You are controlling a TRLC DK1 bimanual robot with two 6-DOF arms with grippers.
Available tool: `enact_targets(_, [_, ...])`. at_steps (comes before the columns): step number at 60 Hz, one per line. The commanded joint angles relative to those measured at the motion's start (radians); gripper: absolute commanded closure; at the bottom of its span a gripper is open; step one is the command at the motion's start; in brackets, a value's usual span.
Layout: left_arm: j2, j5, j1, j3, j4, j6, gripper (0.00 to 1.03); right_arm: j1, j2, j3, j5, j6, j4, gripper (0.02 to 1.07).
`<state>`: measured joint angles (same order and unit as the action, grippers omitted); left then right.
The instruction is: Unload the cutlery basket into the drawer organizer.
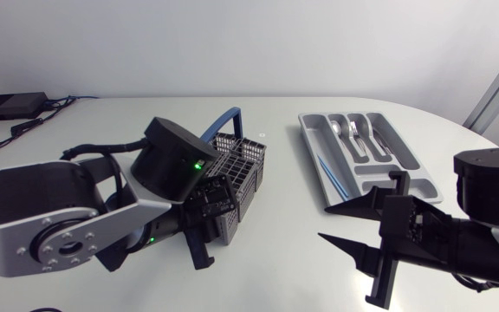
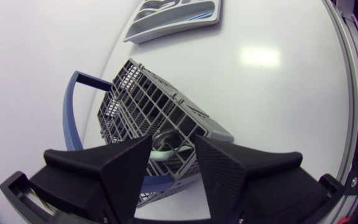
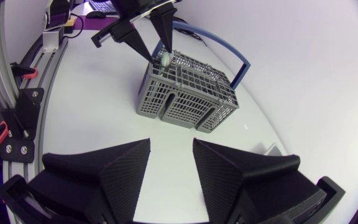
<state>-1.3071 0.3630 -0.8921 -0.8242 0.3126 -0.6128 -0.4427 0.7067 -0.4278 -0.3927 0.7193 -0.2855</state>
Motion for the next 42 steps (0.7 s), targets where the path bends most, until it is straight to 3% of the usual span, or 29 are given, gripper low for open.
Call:
enact_targets(1, [0.011, -0.03, -0.007, -0.066, 0.031, -0.027, 0.52, 0.01, -0.018, 0.044, -0.015, 0.025, -0.004, 0.54])
enact_targets(22, [-0.012, -0.081, 0.022, -0.158, 0.187, -0.097, 0.52, 0.018, -0.007, 0.07, -0.064, 0.043, 0.029, 0.53])
enact_targets(35, [0.012, -0.11, 0.035, -0.13, 0.21, -0.26, 0.52, 0.019, 0.022, 0.072, -0.075, 0.049, 0.045, 0.53])
enact_targets(42, [0.002, -0.156, 0.078, -0.161, 0.246, -0.344, 0.52, 0.019, 0.03, 0.07, -0.083, 0.049, 0.046, 0.53])
